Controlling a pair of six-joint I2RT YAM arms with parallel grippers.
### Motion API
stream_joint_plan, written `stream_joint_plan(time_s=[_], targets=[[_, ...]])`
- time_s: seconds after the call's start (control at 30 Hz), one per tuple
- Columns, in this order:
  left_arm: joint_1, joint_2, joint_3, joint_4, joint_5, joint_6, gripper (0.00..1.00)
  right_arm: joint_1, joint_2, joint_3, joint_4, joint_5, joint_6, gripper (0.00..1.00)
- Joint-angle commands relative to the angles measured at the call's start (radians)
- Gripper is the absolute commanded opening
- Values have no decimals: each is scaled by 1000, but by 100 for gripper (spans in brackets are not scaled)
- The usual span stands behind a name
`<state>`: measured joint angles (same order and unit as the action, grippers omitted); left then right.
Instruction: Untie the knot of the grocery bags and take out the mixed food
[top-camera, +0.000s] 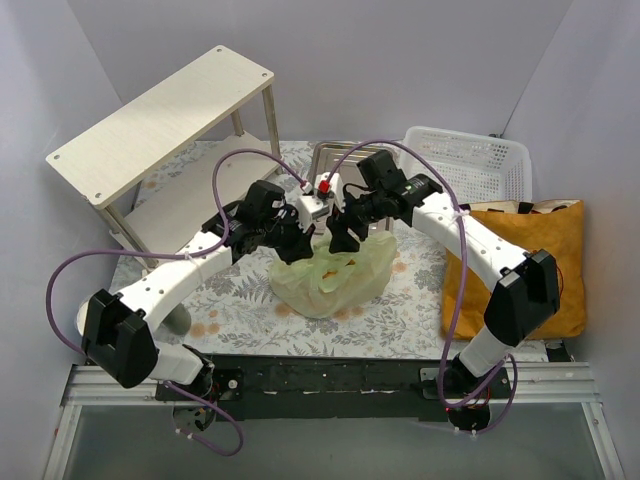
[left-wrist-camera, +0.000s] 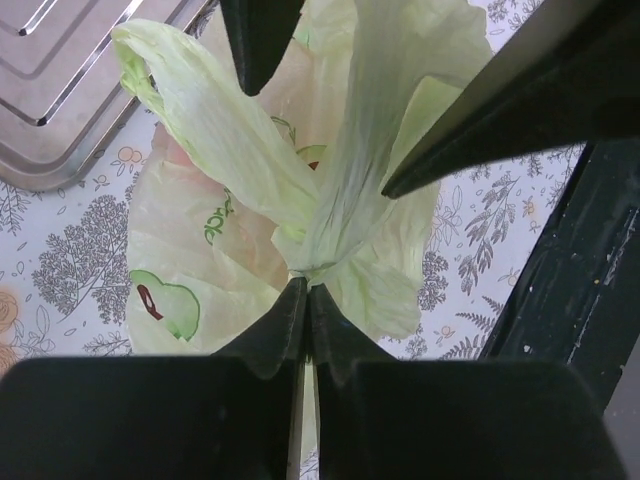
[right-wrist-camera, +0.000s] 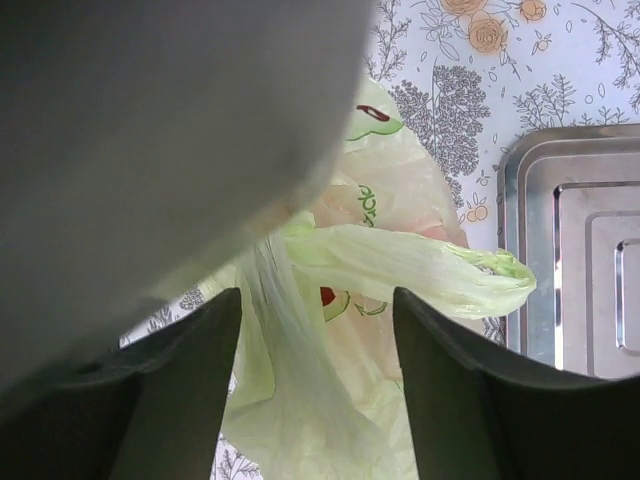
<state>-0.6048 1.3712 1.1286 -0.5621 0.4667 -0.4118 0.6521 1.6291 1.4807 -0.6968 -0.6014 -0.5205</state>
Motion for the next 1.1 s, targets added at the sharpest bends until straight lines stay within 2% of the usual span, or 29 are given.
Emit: stream_joint_plan(time_s=[0.0,0.03,0.1,0.13,0.23,0.47,0.7,0.83,0.87,0.9,1.07], targets=[[13,-58,51,41,-5,-39,0,15,-54,-48,9,14,2,45],[13,-63,40,47,-19,-45,6,15,-55,-48,17,28,2,34],[14,-69,34,47,-63,-50,36,11,-67,-43,36,80,-3,12],[14,-69,28,47,-86,-54,54,3,-74,-34,37,87,-3,8],[14,-86,14,45,-141,-56,70,-64,-124,-33,37,83,8,1],[14,-61,83,63,-116,-137,81,-108,-273,-157,51,68,101,1],[16,100,207,149,-120,-303,82,-115,-348,-229,26,38,56,1],[16,201,298,157,18,-341,82,-127,-399,-270,2,71,19,1],[16,215,313,151,115,-338,82,-129,-406,-278,2,72,19,1],[16,227,325,146,151,-347,82,-132,-414,-287,3,71,19,1],[22,259,335,140,253,-414,82,-141,-459,-338,-16,89,-13,1]])
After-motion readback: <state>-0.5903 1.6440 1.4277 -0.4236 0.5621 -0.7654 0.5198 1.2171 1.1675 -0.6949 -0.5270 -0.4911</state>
